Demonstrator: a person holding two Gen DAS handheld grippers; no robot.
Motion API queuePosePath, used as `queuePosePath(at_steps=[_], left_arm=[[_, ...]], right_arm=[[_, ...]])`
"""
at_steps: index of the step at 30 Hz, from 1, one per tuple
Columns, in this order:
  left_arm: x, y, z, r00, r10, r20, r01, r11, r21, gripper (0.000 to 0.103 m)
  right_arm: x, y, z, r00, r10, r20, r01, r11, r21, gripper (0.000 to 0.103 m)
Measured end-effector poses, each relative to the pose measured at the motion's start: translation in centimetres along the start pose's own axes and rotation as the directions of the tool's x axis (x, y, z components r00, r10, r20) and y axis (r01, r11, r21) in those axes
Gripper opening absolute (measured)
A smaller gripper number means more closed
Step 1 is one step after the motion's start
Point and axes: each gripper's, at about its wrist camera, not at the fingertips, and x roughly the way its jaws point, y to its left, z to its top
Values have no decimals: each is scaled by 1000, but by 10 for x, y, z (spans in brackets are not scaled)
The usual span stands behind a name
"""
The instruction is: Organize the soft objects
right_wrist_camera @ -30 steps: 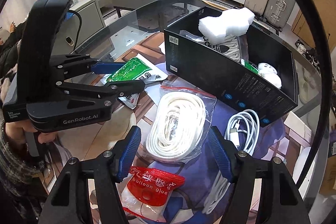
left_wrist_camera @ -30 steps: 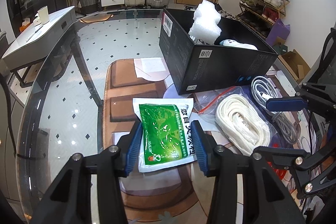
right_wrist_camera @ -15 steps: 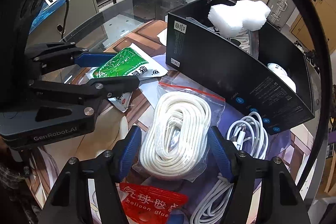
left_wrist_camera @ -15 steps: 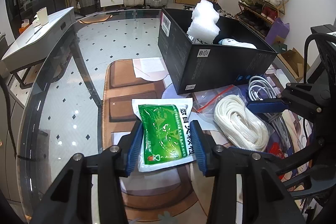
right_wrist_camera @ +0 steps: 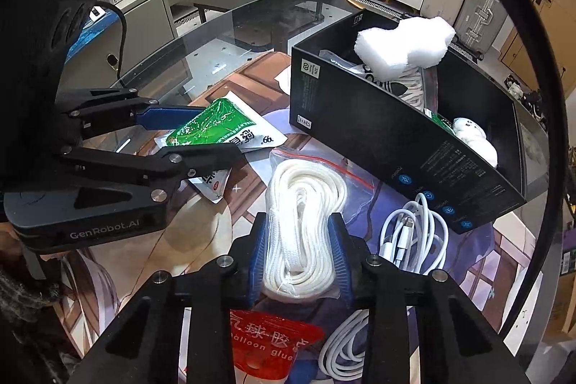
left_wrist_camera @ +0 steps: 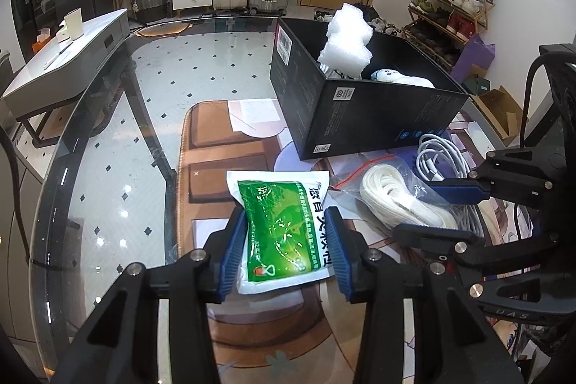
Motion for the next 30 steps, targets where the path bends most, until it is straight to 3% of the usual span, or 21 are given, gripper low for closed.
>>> queuePosePath(at_steps=[13,21,30], left_arm=[[-14,-14,3,1000,18,13,-19,999,32,42],[-11,-18,1,1000,30,-1,-30,999,45,42],[-12,-17,-2,1000,26,-3,-26,999,45,42]], right_arm=[[-30,-16,-9,998,-2,61,-1,999,38,24],[-2,-6,-8,1000,8,5,-8,1000,23,23],[13,3,-2,998,-56,-31,55,998,-32,30]])
